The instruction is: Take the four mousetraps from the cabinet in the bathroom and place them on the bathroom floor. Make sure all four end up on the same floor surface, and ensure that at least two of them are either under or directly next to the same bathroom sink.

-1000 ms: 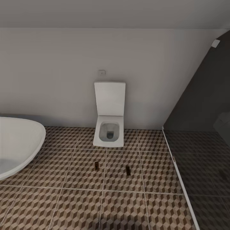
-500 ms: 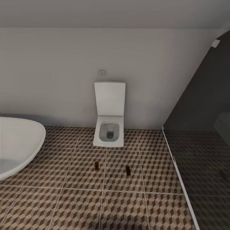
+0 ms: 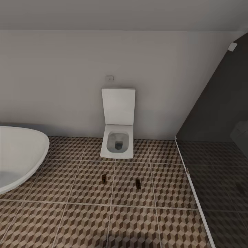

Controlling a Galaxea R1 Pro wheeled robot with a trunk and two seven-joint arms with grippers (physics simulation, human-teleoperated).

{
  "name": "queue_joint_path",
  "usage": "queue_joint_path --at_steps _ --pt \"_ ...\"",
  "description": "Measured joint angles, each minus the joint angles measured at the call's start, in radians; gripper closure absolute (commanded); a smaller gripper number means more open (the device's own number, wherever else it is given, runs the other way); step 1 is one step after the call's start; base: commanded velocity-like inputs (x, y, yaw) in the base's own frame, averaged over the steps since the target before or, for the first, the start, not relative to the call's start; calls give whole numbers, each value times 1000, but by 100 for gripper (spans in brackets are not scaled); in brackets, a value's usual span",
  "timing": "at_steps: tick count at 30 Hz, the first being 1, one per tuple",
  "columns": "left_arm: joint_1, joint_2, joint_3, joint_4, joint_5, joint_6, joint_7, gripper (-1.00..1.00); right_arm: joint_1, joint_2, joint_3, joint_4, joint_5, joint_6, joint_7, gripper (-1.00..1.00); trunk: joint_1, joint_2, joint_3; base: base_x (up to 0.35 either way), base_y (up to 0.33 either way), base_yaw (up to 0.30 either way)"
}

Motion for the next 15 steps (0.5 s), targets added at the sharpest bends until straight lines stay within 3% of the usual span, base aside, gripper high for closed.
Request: queue_joint_path --at_steps 15 --pt "0 0 0 0 0 0 0 -100 0 0 0 0 0 0 0 -100 0 0 0 0 0 0"
